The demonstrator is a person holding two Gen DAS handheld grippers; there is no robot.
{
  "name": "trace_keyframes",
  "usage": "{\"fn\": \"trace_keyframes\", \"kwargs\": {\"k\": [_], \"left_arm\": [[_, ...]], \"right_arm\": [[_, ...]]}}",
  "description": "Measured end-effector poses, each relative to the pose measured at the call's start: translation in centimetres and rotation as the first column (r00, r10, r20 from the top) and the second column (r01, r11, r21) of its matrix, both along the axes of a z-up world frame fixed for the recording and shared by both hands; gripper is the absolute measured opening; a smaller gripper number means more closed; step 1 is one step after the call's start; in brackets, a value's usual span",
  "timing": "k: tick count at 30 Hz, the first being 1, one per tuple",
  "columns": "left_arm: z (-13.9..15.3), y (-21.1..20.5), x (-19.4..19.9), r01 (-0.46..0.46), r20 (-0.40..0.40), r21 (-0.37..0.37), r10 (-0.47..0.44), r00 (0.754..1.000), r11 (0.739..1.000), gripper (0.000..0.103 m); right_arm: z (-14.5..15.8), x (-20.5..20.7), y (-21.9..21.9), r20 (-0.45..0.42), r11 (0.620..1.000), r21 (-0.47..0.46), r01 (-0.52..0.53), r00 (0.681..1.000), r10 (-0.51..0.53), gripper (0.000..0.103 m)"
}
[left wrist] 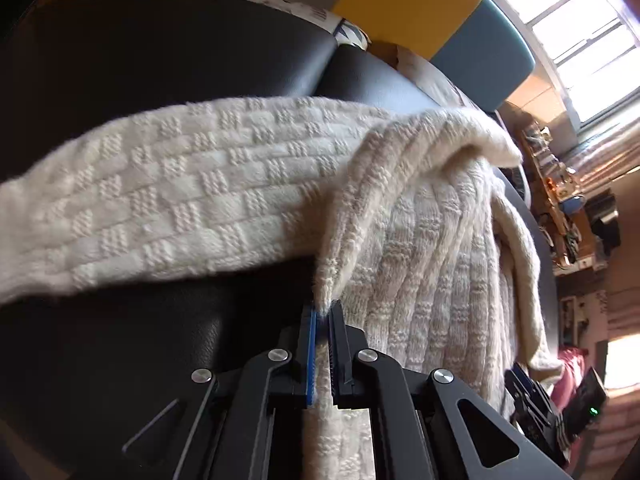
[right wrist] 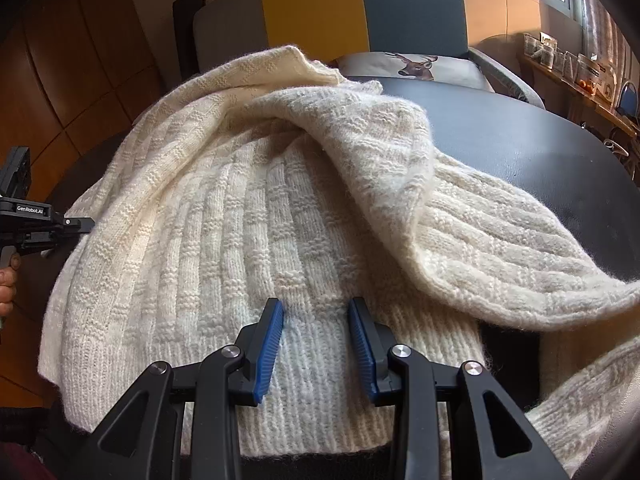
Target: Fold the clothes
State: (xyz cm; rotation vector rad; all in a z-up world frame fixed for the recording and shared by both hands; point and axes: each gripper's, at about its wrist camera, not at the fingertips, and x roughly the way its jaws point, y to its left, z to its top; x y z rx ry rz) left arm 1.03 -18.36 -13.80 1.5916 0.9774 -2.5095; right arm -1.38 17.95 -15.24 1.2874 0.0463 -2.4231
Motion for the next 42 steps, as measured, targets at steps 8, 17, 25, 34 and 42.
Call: {"fn": "trace_keyframes", "kwargs": {"k": [8, 17, 25, 34, 42], "left_arm": [[5.3, -3.1, 0.4, -0.058, -0.171, -0.043, 0.050, 0.984, 0.997, 0.027], [2.8, -4.4, -2.6, -0.047, -0.114, -0.168, 0.028, 0.993, 0.985, 0.034], [3.7, -1.4, -2.6, 0.030, -0.190, -0.237, -0.077, 0.979, 0.971, 0.034], [3.4, 11.5, -2.3, 0.484, -0.200, -0.265, -0.538, 0.818, 0.834, 0.035], [1.8, 12.9, -0.6, 0.525, -0.172, -0.259, -0.574, 0.801, 0.811, 0.035]], "right_arm": [[3.7, -2.3, -0.7, 0.020, 0.996, -0.021, -0.083, 0.996, 0.083, 0.035], [5.0, -11.9, -0.3, -0.046, 0.989, 0.144, -0.012, 0.999, 0.019, 0.047], [1.6, -14.2, 1.8, 0.042, 0.980, 0.201, -0.002, 0.999, -0.006, 0.033], [4.1, -19.0, 2.5, -0.131, 0.833, 0.547, 0.081, 0.991, -0.010, 0.008], [6.7, -18.3, 6.0, -0.018, 0.998, -0.043, 0.034, 0.999, -0.035, 0.031]]}}
